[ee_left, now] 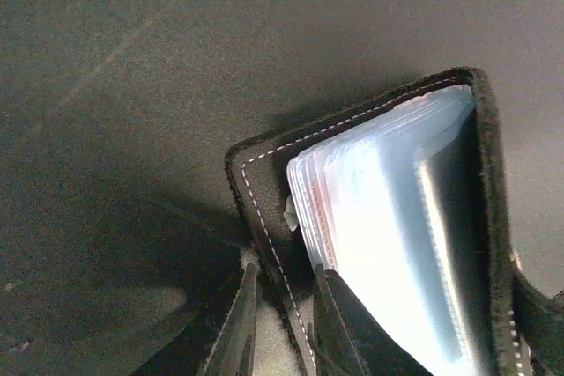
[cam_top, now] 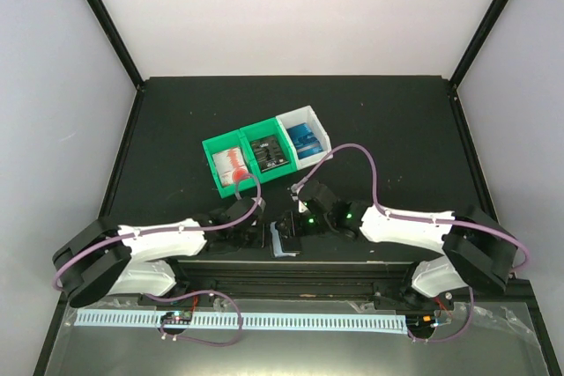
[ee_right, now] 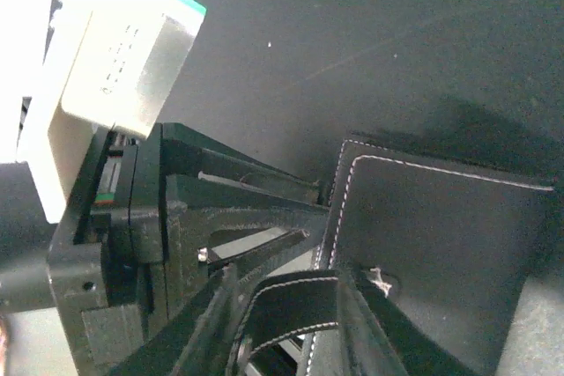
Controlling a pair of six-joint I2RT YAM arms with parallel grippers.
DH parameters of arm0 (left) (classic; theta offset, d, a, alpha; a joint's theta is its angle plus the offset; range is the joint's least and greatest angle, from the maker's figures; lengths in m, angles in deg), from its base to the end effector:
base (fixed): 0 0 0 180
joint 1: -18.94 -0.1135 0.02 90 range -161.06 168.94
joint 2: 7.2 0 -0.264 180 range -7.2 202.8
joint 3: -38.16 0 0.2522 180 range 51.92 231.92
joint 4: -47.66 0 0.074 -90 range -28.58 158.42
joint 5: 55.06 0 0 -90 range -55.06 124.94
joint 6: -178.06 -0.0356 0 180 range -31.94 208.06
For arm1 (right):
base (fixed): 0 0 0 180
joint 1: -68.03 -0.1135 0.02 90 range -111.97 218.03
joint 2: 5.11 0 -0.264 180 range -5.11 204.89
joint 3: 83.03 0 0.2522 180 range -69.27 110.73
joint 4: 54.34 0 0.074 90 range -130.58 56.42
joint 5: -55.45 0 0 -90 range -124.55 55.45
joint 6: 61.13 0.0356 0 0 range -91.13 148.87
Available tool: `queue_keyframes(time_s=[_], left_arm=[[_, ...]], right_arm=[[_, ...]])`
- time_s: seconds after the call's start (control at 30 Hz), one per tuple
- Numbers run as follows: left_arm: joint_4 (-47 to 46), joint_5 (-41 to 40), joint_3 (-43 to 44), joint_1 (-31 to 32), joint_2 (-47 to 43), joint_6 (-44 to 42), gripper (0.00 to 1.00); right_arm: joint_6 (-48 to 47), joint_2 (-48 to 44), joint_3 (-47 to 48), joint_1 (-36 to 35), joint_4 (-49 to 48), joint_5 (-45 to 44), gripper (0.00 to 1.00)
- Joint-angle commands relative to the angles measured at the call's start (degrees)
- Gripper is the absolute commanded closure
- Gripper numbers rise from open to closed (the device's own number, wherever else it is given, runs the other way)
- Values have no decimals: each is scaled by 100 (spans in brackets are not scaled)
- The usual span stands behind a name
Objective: Put the credit cards into the card holder
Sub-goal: Close the card holder at the center of the board.
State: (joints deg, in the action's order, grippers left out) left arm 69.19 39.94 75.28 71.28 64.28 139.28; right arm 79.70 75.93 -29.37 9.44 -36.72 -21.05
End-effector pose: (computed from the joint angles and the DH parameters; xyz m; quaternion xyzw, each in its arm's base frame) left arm 0.1232 -0.1648 0.1309 0.0221 0.9549 -0.2560 0.1485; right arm 0.1386 0.2430 0.1815 -0.1070 0.9123 0.3729 0.1309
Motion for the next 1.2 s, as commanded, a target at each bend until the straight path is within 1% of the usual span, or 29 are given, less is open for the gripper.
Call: queue_keyframes(time_s=[0.0,0.07,0.17,0.4,0.6,0.7,0.77,0.87,0.97,1.17], left_arm=[[92,-111,-198,-81,-152,151,79],[166,-204,-208,-91,-262,151,79],[296,-327,-208,-122,-394,151,79],[501,-518,-299,-194,-672,187,77],[569,-423,-323,-224,-717,143,77],[632,-369,-367,-223,-773,162,77],[634,-281,-419,-224,-818,177,77],[529,-52,-463,-224,-811,147,78],[396,160,-455,-224,-678,61,80],[89,340,-437,-223,-162,-70,84]], right_arm=[[-226,-264,-73,-30,-386,93,59],[-272,-472,-131,-24,-384,36,49],[-285,-772,-256,-29,-353,-78,41],[-97,-1225,-608,-21,-244,-499,36],[90,-1416,-692,-17,122,-1016,36],[123,-1143,-519,-21,796,-1443,36],[46,-850,-340,-21,1176,-1485,37],[-115,-449,-162,-16,1347,-1232,40],[-178,-149,-132,-16,1202,-881,41],[-199,377,-118,-21,861,-291,44]])
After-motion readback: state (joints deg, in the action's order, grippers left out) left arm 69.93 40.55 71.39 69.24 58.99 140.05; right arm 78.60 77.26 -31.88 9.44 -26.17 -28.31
